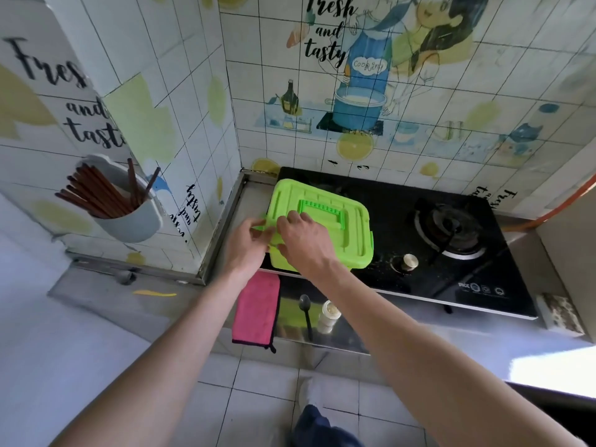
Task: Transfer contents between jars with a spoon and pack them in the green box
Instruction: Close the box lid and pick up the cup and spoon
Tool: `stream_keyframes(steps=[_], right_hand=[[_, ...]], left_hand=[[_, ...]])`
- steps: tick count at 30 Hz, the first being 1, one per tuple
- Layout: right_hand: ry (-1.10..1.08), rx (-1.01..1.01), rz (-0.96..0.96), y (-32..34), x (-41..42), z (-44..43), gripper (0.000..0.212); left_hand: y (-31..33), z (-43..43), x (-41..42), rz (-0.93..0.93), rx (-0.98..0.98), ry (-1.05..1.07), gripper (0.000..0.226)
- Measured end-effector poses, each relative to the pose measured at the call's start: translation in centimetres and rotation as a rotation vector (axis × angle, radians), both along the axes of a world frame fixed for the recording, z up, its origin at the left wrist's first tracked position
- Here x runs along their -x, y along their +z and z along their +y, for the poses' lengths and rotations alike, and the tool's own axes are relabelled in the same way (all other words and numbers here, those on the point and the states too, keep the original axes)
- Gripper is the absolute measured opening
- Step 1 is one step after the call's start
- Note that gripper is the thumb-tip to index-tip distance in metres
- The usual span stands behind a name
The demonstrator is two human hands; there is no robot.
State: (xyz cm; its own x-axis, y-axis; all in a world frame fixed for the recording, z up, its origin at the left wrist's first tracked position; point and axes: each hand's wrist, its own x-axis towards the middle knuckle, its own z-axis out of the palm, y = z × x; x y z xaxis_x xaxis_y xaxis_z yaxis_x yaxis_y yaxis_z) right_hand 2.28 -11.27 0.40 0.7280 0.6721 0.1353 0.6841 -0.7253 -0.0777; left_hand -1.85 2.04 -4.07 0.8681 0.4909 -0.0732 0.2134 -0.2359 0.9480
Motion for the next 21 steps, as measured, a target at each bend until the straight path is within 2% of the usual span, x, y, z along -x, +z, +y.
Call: stream_keyframes(steps=[5,9,13,21], right_hand=[[0.008,-0.022,0.072,-1.0,-0.4,0.1,0.036],[-0.039,-0.05,0.096,-1.8,-0.9,-1.2,0.039],[-0.189,-0.109,0.122,-2.1,-2.6,-3.7,0.039],[-0.381,-0.004,0.163,-3.8,-5.7,-8.1,0.054]], left_hand=[[-1.4,0.8,-0.1,0.116,-0.12,0.018,0.033],[-1.8,0.5,-0.5,0.22,-0.484,-0.006,0.036],[-2.3,0.2,-0.9,0.251,-0.647,0.038,0.038],[-3.1,0.5,-1.7,0.357,-0.727,0.055,0.036]])
